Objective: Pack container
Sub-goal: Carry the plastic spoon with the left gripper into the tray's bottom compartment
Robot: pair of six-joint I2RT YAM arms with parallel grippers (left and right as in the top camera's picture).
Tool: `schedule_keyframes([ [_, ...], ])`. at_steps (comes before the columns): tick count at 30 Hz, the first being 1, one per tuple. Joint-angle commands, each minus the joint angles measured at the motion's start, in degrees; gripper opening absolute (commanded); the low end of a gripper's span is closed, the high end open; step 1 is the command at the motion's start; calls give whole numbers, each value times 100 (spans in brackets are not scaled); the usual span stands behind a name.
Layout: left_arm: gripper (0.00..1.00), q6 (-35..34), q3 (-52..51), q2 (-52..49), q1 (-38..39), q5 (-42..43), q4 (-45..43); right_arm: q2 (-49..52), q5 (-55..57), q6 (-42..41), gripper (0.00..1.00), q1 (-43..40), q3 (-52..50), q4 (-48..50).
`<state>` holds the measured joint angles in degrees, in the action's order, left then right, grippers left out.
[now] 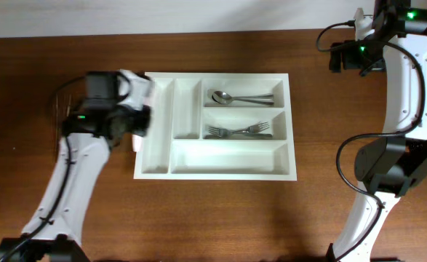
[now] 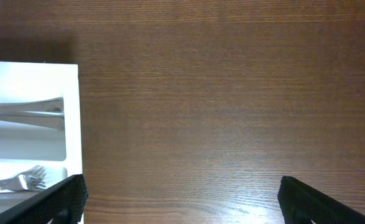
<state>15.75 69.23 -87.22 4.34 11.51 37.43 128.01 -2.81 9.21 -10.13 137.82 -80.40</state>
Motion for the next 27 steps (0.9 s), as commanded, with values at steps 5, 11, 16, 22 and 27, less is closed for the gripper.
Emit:
schedule_keyframes([
  [5,2,2830,57,57,1429,697,33,-57,31,-31,99,-17,59,2],
  [11,1,3713,55,-85,2205,695,101,-57,31,-31,99,-17,59,2],
  [16,2,3803,55,-433,2594,695,365,-57,31,-31,99,-17,59,2],
  [22,2,3989,55,-1001,2793,673,542,-57,31,-31,99,-17,59,2],
  [27,28,3956,59,-1091,2787,629,516,-57,31,-31,99,-17,59,2],
])
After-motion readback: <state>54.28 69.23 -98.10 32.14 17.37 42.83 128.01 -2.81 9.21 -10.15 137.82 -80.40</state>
